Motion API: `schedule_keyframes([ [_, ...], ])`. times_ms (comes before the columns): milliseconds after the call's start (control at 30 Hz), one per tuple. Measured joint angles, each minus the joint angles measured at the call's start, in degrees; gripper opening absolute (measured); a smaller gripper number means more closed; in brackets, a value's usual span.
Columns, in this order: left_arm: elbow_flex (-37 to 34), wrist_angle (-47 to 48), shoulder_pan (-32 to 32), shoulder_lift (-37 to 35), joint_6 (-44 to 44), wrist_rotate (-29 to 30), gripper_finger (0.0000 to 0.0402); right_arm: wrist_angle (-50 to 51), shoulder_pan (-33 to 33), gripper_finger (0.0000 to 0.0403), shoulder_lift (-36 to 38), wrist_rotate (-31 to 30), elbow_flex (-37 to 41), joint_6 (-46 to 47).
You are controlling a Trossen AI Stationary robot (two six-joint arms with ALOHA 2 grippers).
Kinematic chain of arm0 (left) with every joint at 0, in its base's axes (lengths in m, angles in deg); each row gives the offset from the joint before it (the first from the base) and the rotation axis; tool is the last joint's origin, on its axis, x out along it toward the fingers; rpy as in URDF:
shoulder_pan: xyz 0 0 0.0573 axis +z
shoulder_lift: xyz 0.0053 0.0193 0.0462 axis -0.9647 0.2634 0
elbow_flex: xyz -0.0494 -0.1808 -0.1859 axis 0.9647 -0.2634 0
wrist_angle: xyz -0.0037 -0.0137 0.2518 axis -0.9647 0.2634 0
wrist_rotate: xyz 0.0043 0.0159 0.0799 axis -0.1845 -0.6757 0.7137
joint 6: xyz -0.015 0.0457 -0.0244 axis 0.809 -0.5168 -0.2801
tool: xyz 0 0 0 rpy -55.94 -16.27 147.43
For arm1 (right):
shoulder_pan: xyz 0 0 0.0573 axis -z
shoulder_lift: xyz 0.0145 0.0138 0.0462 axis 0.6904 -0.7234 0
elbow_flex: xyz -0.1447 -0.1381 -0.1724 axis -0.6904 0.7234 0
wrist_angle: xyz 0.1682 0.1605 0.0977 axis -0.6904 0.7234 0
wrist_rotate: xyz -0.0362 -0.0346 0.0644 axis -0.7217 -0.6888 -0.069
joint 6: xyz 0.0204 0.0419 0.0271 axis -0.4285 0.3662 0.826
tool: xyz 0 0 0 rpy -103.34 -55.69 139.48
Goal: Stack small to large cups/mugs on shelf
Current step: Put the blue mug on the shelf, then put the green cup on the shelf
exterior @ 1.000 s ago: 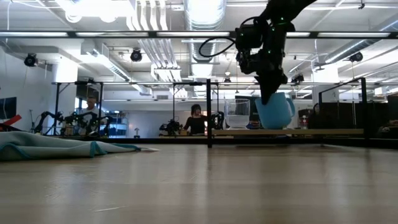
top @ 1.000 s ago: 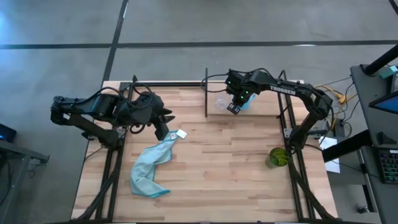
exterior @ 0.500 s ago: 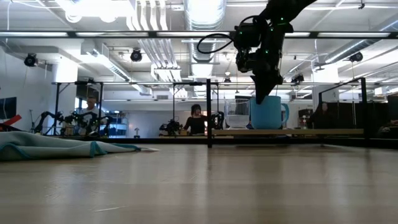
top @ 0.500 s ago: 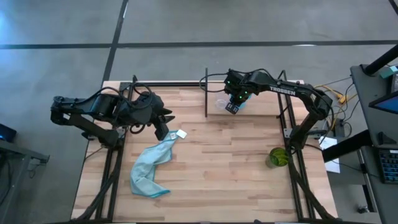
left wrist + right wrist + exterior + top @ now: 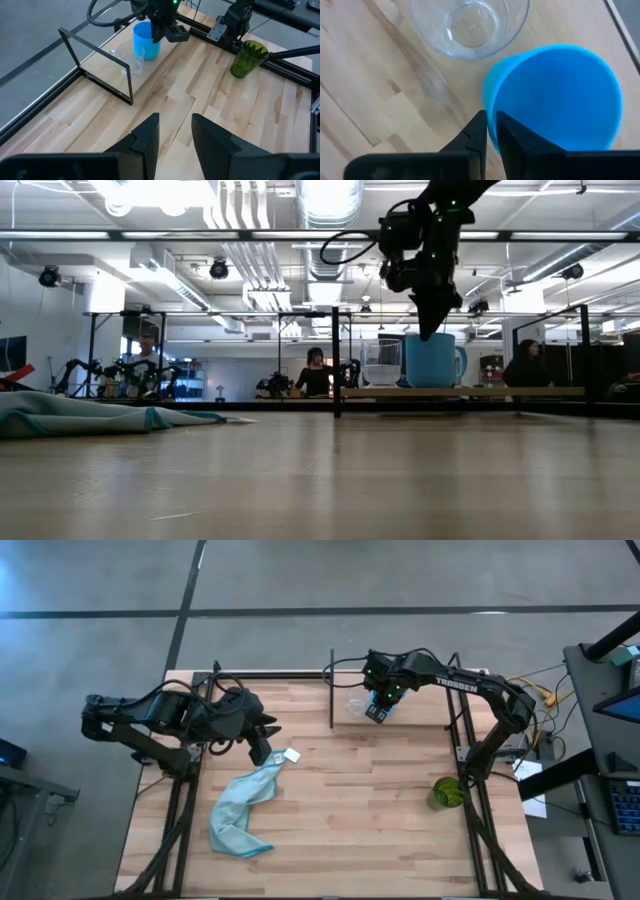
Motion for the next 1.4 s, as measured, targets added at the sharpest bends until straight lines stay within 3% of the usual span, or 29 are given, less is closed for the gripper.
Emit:
schedule_keyframes([
  [367, 0.0, 0.0, 0.0, 0.0, -0.5, 0.0, 0.01, 4.1, -1.0, 0.0034, 7.2, 0.8, -1.4, 3.9],
  [667, 0.0, 0.0, 0.0, 0.0, -0.5, 0.0, 0.01, 23.1, -2.8, 0.0034, 18.1, 12.4, -1.2, 9.0],
  [1000, -0.1, -1.2, 0.0, 1.2, -2.1, 0.0, 0.01, 27.8, -14.0, 0.0034, 30.0, 12.5, 1.4, 21.8],
  [1400, -0.1, -2.9, 0.0, 3.0, -4.7, 0.0, 0.01, 28.8, -26.3, 0.0034, 29.1, 12.0, 9.8, 22.1],
])
